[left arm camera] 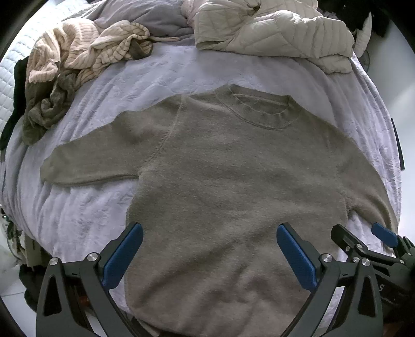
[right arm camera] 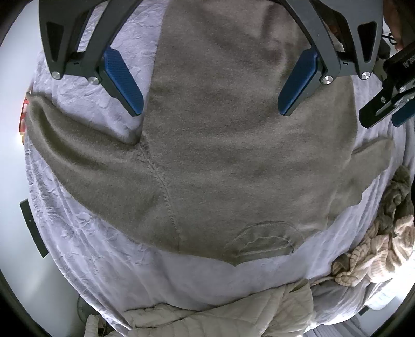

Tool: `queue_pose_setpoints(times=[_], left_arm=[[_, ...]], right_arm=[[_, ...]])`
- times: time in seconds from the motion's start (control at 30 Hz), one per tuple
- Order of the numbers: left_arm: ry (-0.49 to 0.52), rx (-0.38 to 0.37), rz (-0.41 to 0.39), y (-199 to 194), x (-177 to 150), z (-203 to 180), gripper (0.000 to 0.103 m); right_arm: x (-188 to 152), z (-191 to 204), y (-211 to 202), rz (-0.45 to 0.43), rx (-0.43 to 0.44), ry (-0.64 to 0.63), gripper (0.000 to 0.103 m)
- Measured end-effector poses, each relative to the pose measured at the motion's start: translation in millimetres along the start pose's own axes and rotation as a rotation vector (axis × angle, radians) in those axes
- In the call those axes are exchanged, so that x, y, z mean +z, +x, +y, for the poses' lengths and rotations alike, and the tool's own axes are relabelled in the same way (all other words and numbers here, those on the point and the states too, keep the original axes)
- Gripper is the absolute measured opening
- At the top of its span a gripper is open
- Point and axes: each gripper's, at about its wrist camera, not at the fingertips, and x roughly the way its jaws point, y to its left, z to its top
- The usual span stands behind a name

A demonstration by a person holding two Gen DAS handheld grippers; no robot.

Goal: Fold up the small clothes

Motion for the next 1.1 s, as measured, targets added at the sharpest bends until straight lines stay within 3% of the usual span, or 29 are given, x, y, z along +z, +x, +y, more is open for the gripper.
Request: queue_pose_setpoints(times=[1.1], left_arm=[[-0.013,-0.006,0.026,8.6,4.7,1.7,0.103]], right_arm=[[1.4,0.0,11.4,0.021,-0.003,0.011,0.103]])
